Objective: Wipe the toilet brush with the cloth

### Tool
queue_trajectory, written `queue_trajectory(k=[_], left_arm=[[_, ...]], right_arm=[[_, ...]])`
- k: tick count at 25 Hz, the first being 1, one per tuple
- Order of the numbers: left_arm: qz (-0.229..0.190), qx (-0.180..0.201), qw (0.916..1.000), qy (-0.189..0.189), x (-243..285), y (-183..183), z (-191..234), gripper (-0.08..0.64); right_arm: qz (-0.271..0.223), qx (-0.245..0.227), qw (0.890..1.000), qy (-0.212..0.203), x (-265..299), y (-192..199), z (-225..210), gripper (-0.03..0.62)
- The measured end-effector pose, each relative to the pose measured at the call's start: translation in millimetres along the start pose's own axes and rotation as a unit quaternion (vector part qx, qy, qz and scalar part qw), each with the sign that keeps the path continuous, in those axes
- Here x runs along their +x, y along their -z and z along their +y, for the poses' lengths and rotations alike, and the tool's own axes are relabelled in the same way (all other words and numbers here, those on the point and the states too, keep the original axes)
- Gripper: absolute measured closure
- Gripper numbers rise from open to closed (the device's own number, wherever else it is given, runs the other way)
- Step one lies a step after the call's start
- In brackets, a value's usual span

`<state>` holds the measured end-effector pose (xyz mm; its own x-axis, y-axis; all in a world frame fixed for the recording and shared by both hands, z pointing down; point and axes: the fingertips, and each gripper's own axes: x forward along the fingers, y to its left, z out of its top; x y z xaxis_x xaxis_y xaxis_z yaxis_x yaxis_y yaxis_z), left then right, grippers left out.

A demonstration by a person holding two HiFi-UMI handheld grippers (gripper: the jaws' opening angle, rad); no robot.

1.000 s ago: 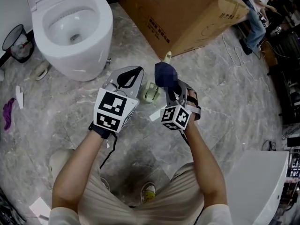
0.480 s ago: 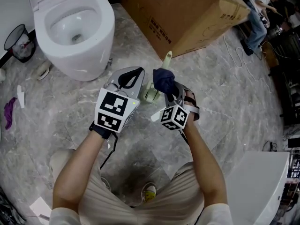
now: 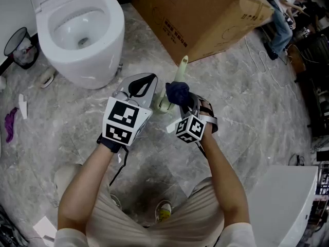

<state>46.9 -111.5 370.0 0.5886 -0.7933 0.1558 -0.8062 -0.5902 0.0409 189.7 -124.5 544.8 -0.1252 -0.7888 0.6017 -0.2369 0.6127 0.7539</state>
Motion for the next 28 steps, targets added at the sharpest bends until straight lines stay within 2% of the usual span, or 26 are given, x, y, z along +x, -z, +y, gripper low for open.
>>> queue_trajectory(k=[6,8,10,11,14,16,17,19,22,24,28], left_arm=[[-0.001,0.006,1.0000,0.003,1.7,-0.6,4.5,0.560],[-0.004,0.043,0.9990,0.015,5.1,-4.2,5.7,0.559],[0.003,0.090,0.9959,0.013,10.6,3.4,15.0,0.560],[0.014,0.090,0.9958,0.003,12.4,12.8,23.2,0.560],[0.035,0.036,0.9986,-0.017,16.7,34.1,40.4,0.560],[0.038,0.029,0.9987,-0.018,24.2,38.2,44.9,0.560],[0.040,0.032,0.9986,-0.016,29.6,39.5,44.6,0.560],[0.044,0.047,0.9979,-0.007,40.5,38.3,39.4,0.560],[0.042,0.092,0.9947,0.018,45.9,32.1,28.2,0.560],[0.044,0.120,0.9915,0.028,47.3,34.1,23.2,0.560],[0.038,0.149,0.9863,0.060,52.7,42.7,9.8,0.560]], right_arm=[[0.009,-0.006,0.999,-0.050,5.2,0.2,20.9,0.408],[0.013,-0.018,0.997,-0.070,0.7,0.9,30.7,0.408],[0.015,-0.033,0.996,-0.077,-5.5,3.3,32.6,0.408],[0.012,-0.049,0.996,-0.076,-8.3,4.5,31.2,0.408],[0.000,-0.148,0.987,-0.062,-20.2,13.2,18.9,0.408],[0.002,-0.214,0.975,-0.056,-27.4,20.6,5.3,0.408],[0.008,-0.228,0.972,-0.054,-30.2,24.3,-3.0,0.408],[0.022,-0.210,0.977,-0.043,-34.2,27.3,-23.5,0.408],[0.030,-0.148,0.988,-0.017,-37.3,17.7,-46.4,0.408],[0.034,-0.134,0.990,-0.015,-40.4,12.2,-49.5,0.408],[0.050,-0.122,0.991,-0.027,-48.7,9.2,-44.9,0.410]])
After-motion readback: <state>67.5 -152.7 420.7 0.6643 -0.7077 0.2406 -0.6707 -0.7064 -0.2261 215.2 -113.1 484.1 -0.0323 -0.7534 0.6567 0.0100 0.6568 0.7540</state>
